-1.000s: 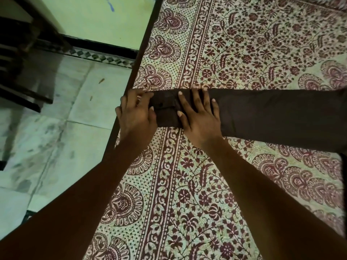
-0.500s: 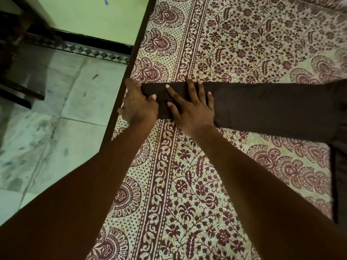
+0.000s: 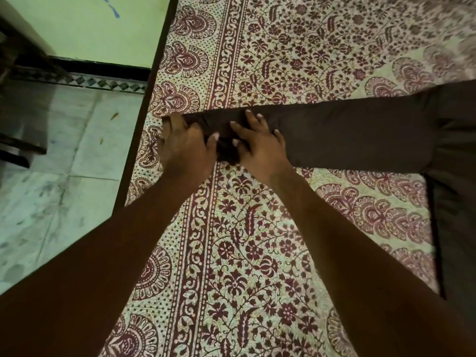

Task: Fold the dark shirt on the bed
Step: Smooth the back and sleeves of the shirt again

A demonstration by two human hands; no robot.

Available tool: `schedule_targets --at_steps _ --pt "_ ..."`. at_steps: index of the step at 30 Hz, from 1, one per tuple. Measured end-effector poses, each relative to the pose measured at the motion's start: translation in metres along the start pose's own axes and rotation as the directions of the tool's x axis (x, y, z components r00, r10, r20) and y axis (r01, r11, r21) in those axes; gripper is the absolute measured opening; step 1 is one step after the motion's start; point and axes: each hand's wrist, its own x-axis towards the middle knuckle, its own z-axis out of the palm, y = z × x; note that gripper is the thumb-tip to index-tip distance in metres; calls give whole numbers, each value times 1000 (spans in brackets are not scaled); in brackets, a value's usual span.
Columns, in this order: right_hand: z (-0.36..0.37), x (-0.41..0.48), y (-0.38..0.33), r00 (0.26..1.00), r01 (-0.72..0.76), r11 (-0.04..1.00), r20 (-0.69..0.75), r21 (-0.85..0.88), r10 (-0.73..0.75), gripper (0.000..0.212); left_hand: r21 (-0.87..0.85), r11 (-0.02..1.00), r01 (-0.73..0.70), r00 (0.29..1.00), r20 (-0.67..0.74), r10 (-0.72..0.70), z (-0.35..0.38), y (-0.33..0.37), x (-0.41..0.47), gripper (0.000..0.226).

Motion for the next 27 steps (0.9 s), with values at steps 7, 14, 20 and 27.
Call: schedule_targets --at_steps 7,14,20,27 --pt "-18 -43 79 990 -131 986 -55 -100 126 54 271 959 -84 996 46 75 8 52 -8 68" --pt "-67 -99 178 830 -259 937 -443 233 339 54 65 681 -729 674 241 699 62 159 -48 65" --pt "-86 -200 301 771 -561 826 -332 49 543 71 234 819 -525 847 235 476 84 222 -91 55" --pt "-64 -305 330 881 -451 883 -222 -133 417 80 29 699 -714 696 143 704 114 344 -121 64"
